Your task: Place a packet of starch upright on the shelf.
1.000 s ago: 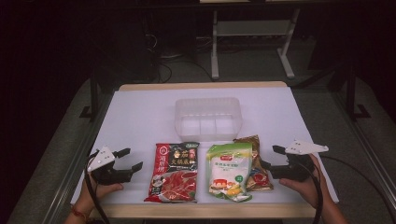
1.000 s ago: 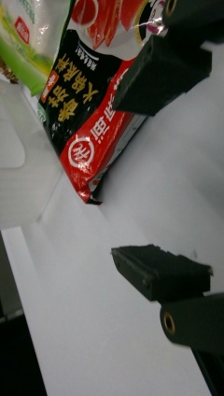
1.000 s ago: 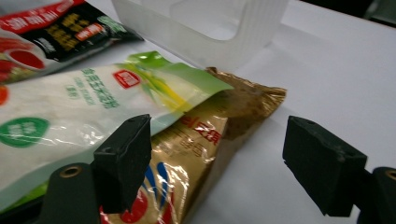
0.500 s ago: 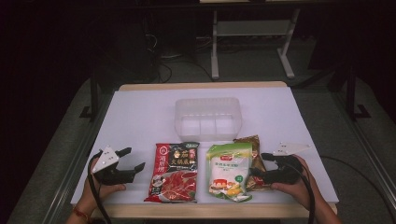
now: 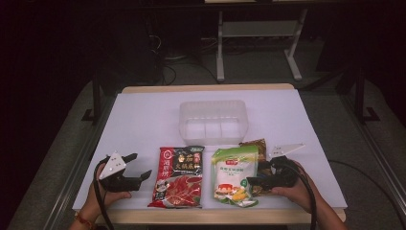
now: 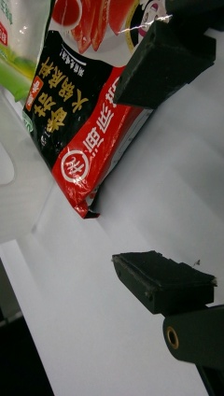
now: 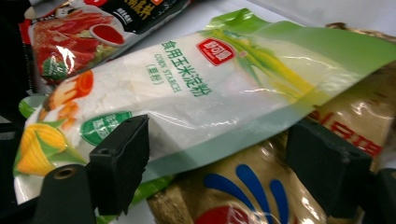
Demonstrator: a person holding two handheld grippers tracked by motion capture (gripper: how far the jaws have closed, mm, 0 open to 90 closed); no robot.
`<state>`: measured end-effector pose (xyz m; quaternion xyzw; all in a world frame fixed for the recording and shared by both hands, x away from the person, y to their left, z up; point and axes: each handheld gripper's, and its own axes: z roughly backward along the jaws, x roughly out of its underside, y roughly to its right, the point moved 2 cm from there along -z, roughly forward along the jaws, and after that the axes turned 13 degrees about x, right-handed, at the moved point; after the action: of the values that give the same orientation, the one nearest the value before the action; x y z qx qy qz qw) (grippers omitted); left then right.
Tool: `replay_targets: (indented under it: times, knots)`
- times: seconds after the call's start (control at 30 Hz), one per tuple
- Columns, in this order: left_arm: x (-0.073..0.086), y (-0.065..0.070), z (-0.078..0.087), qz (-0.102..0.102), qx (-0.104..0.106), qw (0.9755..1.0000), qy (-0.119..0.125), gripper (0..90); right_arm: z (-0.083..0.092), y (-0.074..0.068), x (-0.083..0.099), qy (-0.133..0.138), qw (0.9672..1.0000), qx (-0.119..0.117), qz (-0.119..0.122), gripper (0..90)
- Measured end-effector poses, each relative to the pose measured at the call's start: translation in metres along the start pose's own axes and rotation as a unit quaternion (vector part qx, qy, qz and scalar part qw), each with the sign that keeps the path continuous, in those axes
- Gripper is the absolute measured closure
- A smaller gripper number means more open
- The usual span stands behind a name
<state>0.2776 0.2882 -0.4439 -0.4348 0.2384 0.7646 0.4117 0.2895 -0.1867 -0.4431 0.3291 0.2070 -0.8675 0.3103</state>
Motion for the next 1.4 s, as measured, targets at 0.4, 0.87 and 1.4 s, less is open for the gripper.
replay_targets:
  times: [0.4,0.87,1.4]
  knots:
    - [-0.003,0.007,-0.007,-0.005,0.014,0.9999,-0.007,19.1,-0.019,-0.005,-0.016,-0.001,0.9948,-0.093,-0.041,16.8]
    - [-0.002,0.008,-0.009,-0.005,0.019,0.9997,-0.011,19.2,-0.042,-0.017,-0.032,-0.037,0.9931,-0.107,-0.030,52.0]
    - [0.001,0.004,-0.010,0.008,0.018,0.9997,-0.014,19.6,-0.035,-0.039,-0.038,0.010,0.9969,-0.069,0.037,82.1]
